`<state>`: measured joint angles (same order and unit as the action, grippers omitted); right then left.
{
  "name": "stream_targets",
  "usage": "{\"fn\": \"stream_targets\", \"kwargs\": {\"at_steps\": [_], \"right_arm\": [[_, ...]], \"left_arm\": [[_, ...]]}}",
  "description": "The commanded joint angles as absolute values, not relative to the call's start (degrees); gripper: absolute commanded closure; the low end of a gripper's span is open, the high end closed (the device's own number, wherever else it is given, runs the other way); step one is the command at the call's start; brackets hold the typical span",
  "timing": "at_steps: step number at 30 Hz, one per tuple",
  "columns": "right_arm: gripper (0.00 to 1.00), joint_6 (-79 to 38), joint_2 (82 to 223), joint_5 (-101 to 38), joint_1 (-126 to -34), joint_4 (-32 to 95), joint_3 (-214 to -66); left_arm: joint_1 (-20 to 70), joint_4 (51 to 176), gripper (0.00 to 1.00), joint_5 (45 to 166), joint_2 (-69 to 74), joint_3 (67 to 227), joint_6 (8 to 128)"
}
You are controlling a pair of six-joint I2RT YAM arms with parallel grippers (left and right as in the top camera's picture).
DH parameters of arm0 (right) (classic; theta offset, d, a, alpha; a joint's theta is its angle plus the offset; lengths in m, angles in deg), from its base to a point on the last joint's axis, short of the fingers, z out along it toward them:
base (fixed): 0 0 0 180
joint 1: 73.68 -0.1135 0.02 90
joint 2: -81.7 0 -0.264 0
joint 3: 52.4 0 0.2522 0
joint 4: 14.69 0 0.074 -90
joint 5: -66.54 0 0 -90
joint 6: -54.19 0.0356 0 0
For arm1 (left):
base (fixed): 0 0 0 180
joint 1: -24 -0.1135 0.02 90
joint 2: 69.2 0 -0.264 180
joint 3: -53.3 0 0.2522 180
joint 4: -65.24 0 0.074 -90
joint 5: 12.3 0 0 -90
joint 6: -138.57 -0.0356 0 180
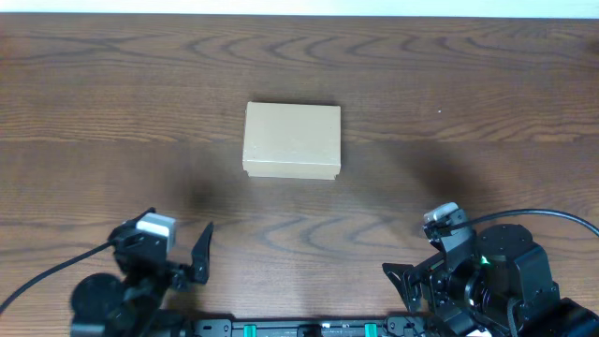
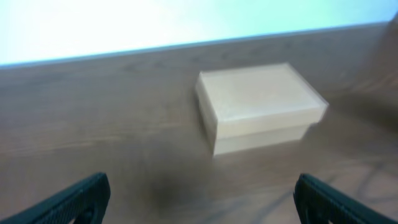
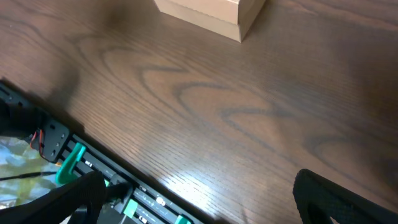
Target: Pack container
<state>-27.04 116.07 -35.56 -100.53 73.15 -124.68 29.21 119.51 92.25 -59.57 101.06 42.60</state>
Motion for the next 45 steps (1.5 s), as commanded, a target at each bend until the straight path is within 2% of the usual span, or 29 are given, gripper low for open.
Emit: {"fn": "stream_targets", "kwargs": {"at_steps": [1, 11, 45], "right_arm": [[0.01, -26.4, 115.9, -35.5, -101.1, 73.2, -124.6], [0.01, -26.4, 115.9, -35.5, -101.1, 73.3, -124.6], [0.01, -26.4, 115.9, -35.5, -101.1, 73.3, -124.6]], "left_arm": [[28.1, 114.1, 0.05, 91.2, -63.3, 92.2, 43.9], [26.5, 99.6, 0.05, 90.8, -69.0, 75.0, 44.9], [26.5, 99.3, 0.05, 91.2, -69.0, 73.2, 46.4]]}}
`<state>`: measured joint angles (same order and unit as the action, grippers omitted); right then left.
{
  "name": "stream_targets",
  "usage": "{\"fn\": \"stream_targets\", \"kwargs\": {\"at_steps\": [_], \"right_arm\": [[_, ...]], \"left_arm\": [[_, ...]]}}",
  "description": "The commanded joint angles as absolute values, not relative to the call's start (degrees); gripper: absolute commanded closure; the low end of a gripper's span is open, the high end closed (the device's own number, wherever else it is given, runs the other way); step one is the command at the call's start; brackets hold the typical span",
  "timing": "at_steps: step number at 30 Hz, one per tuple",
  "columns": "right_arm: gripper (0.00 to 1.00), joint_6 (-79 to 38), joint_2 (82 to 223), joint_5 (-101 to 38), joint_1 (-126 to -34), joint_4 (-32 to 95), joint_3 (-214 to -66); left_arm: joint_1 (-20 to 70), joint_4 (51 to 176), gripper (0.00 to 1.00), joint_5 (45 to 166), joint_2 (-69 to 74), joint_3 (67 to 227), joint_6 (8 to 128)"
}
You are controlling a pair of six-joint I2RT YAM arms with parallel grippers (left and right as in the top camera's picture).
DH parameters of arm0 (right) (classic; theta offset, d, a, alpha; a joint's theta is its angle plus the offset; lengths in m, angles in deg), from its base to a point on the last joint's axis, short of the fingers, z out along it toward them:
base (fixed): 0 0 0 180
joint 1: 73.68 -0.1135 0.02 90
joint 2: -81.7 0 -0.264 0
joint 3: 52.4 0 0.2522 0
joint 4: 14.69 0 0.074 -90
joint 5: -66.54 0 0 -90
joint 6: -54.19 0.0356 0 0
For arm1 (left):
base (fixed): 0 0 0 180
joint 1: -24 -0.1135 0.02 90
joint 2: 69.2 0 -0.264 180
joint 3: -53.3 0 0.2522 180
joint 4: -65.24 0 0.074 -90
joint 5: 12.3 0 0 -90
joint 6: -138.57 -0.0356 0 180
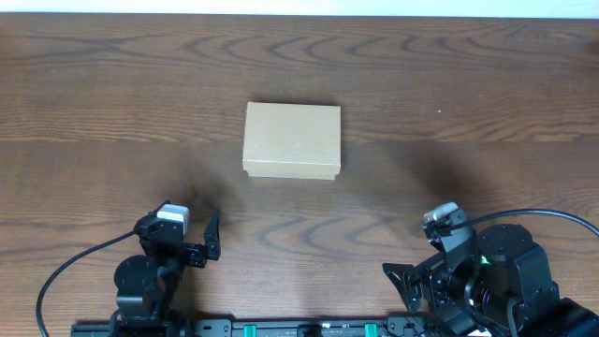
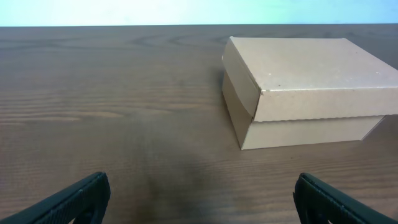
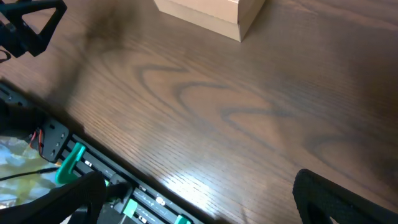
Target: Pack container
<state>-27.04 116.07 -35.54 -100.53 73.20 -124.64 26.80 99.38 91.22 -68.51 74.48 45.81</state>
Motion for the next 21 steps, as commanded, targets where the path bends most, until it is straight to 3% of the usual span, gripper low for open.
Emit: {"fn": "stream_targets", "kwargs": {"at_steps": [1, 10, 15, 21], "right_arm": [[0.01, -26.4, 115.9, -35.5, -101.1, 73.3, -124.6], [0.01, -28.3, 113.0, -30.4, -101.3, 73.8, -124.5], [0.01, -28.7, 109.7, -25.4, -101.3, 65.4, -123.1], [0.01, -32.1, 100.8, -18.8, -101.2, 52.0, -109.7]], "left_arm": [[26.5, 99.3, 0.05, 91.2, -69.0, 73.2, 46.4], [26.5, 99.3, 0.05, 91.2, -69.0, 73.2, 46.4], [26.5, 99.3, 0.05, 91.2, -69.0, 73.2, 46.4], [26.5, 99.3, 0.05, 91.2, -69.0, 73.2, 46.4]]}}
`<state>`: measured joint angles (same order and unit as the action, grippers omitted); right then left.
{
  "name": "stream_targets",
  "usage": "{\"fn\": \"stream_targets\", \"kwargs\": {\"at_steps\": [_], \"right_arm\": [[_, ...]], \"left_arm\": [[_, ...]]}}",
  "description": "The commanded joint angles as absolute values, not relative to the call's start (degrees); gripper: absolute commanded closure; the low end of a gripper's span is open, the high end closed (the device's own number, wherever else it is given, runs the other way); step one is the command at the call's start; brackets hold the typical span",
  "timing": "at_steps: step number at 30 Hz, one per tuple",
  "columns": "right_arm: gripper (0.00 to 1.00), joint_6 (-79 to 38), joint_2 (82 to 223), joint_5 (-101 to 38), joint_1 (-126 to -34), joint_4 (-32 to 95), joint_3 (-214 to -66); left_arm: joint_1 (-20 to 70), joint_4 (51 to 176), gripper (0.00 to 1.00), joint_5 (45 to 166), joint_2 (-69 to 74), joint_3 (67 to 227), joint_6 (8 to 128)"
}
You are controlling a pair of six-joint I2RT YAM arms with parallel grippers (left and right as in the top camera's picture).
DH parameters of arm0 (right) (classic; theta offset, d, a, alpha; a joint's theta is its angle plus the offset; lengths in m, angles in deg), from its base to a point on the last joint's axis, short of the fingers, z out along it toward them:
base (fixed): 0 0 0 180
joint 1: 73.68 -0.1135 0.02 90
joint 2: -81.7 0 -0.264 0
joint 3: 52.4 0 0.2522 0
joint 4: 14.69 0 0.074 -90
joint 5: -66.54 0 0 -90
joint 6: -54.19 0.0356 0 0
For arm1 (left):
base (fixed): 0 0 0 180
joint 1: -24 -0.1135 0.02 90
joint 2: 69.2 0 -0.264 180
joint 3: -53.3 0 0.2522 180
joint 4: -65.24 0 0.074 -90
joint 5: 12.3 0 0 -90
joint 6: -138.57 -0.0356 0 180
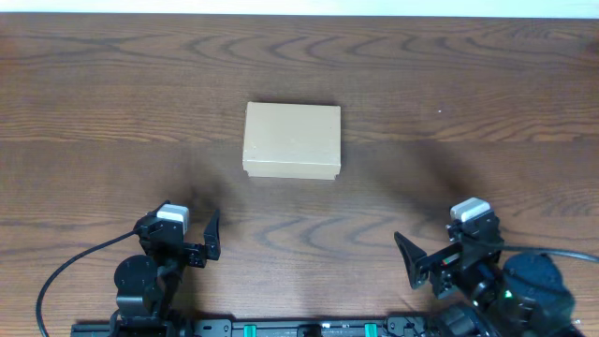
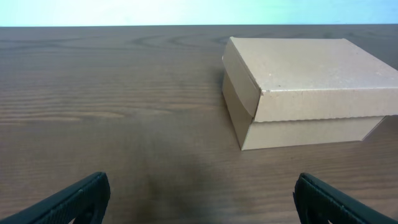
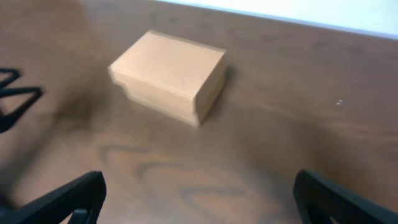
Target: Pack container
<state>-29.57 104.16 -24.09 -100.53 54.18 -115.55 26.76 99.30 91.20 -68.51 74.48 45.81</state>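
A closed tan cardboard box (image 1: 292, 140) with its lid on lies at the middle of the wooden table (image 1: 487, 84). The left wrist view shows the box (image 2: 305, 87) ahead and to the right, and the right wrist view shows the box (image 3: 169, 76) ahead and to the left. My left gripper (image 2: 199, 199) sits low at the front left, open, with only bare wood between its fingers. At the front right my right gripper (image 3: 199, 196) is open too, with nothing in it. Both are well short of the box.
Both arm bases and their cables sit along the front edge, with my left arm (image 1: 154, 262) and right arm (image 1: 487, 271) on either side. A pale wall strip (image 2: 186, 11) borders the table's far edge.
My right gripper has moved a little to the right and turned. Its wrist view now takes in the whole box instead of the table's front edge. The left gripper and the box have not moved.
First my left gripper stood angled at the front left, its view blurred, and the right gripper looked down at the front rail. Then the left gripper sat squared toward the box. Now the right gripper faces the box as well, both open.
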Motion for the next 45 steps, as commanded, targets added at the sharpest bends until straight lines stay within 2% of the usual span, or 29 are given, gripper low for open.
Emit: {"fn": "stream_targets", "kwargs": {"at_steps": [1, 11, 16, 45], "right_arm": [[0.01, -32.1, 98.9, -17.9, -101.1, 50.0, -106.8], [0.01, -31.3, 84.7, -16.4, -101.1, 36.0, -82.9], [0.01, -28.9, 82.0, -16.4, -101.1, 32.8, -77.0], [0.01, -26.8, 82.0, -16.8, -101.1, 32.0, -74.8]], "left_arm": [[26.5, 99.3, 0.05, 91.2, -69.0, 73.2, 46.4], [26.5, 99.3, 0.05, 91.2, -69.0, 73.2, 46.4], [26.5, 99.3, 0.05, 91.2, -69.0, 73.2, 46.4], [26.5, 99.3, 0.05, 91.2, -69.0, 73.2, 46.4]]}}
